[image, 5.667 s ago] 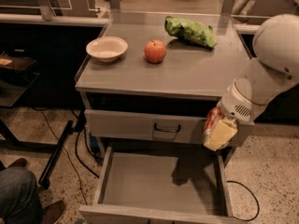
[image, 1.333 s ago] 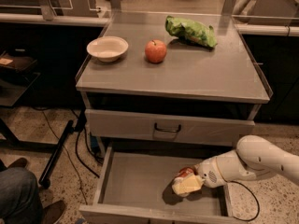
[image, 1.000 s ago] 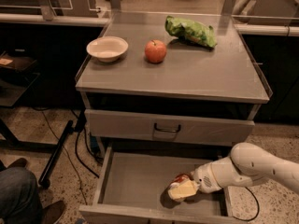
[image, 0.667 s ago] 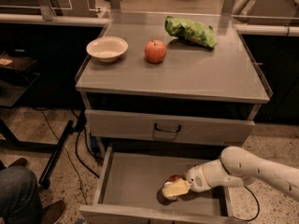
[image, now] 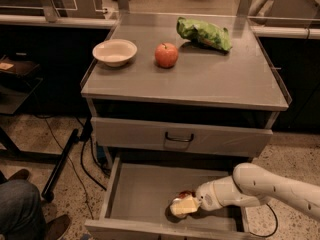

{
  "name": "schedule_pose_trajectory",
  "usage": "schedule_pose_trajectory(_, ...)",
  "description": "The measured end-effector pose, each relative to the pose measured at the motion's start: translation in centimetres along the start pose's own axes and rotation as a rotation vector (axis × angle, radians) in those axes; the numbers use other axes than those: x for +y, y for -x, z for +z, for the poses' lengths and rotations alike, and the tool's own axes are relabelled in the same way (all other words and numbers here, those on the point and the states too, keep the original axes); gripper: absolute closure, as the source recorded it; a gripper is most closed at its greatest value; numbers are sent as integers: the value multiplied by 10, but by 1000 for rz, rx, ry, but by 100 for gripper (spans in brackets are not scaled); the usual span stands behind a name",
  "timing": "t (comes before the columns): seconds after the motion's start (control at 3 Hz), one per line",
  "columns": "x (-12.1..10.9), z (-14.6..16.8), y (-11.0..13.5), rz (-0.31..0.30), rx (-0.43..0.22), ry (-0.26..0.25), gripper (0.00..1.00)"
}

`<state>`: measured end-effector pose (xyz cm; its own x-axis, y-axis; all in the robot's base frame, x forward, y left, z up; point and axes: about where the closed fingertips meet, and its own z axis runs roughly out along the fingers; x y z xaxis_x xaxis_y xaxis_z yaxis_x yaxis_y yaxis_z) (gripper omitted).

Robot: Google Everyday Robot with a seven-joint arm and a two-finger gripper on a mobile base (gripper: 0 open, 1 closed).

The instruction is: Place coke can into middle drawer

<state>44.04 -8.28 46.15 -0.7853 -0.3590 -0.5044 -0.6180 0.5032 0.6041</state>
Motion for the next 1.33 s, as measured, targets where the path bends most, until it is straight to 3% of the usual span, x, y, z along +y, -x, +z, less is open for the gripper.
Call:
schedule_pose_trajectory(0.67, -14, 17, 32, -47, -99, -168, 100)
schedule_pose_trajectory(1.0, -14, 18, 31, -44, -98, -167, 100)
schedule_pose_trajectory(1.33, -21, 32, 23, 18, -135, -143, 100)
